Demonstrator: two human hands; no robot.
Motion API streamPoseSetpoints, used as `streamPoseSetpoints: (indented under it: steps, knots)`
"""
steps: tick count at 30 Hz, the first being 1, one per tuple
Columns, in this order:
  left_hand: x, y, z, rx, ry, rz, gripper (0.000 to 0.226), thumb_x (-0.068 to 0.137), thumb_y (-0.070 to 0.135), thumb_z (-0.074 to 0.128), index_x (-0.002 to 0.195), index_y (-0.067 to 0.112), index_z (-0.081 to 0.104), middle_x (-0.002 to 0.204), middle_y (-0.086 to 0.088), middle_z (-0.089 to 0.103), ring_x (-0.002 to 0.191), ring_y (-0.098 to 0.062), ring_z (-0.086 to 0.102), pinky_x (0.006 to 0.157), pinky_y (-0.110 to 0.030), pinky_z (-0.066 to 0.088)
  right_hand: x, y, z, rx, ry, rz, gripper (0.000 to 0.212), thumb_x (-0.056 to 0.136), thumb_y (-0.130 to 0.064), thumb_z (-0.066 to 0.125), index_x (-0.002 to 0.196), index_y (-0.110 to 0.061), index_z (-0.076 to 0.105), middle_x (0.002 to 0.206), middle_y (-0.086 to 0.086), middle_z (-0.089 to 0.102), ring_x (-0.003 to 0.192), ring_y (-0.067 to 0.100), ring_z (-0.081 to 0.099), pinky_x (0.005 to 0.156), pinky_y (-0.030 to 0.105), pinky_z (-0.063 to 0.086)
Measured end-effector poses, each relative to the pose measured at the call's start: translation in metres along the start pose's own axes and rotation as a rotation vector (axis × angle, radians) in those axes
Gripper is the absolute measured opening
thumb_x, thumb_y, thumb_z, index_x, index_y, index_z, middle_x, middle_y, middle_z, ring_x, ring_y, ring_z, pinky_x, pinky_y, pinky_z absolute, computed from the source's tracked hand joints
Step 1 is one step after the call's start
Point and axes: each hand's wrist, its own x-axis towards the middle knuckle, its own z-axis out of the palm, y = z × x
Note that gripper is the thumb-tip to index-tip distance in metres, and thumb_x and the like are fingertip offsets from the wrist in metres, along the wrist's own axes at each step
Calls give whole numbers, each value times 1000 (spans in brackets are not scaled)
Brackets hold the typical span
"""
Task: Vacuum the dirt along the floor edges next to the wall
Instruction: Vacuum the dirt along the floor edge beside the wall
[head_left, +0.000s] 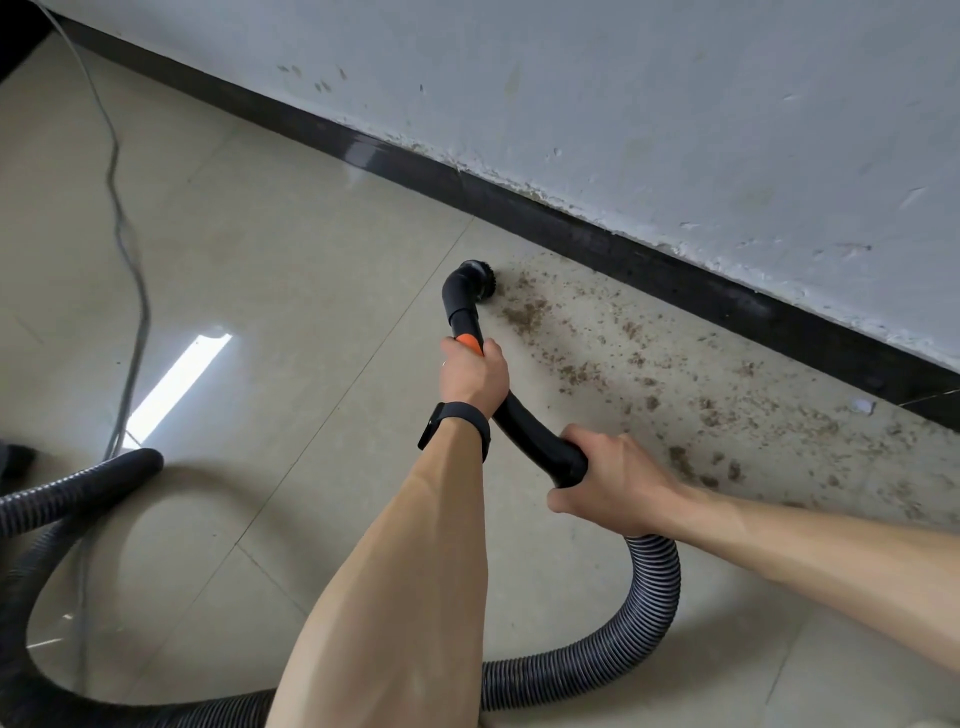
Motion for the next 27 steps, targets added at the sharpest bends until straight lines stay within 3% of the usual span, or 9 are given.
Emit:
streamPoseSetpoints:
  steps: [8, 17, 21, 27]
  knots:
    - [1, 13, 12, 21, -13, 16, 31, 100, 28, 44, 119, 4, 38, 84, -5, 48, 79, -31, 55, 72, -39, 48, -1, 6, -14, 15, -1, -7, 29, 74, -41, 75, 89, -29, 53, 75, -6, 63, 62, 12, 56, 53, 28, 40]
    - [-2, 35, 28, 64, -44, 48, 33, 100, 30, 44, 120, 5, 37, 99, -13, 56, 83, -33, 59, 71, -39, 48, 0, 24, -20, 114, 21, 15, 28, 72, -41, 73, 86, -28, 52, 74, -4, 62, 62, 15, 54, 57, 29, 40]
    - [-2, 42, 33, 70, -54, 60, 34, 99, 33, 45, 118, 6, 36, 109, -19, 60, 92, -36, 63, 80, -45, 54, 1, 28, -23, 134, 30, 33, 27, 72, -41, 71, 85, -29, 51, 73, -5, 62, 61, 15, 53, 56, 29, 40]
    - [-5, 51, 43, 76, -77, 86, 34, 101, 31, 45, 121, 6, 37, 100, -11, 54, 84, -31, 58, 73, -39, 48, -1, 33, -29, 189, 17, 71, 26, 70, -42, 70, 86, -31, 52, 74, -5, 64, 61, 12, 55, 57, 26, 42]
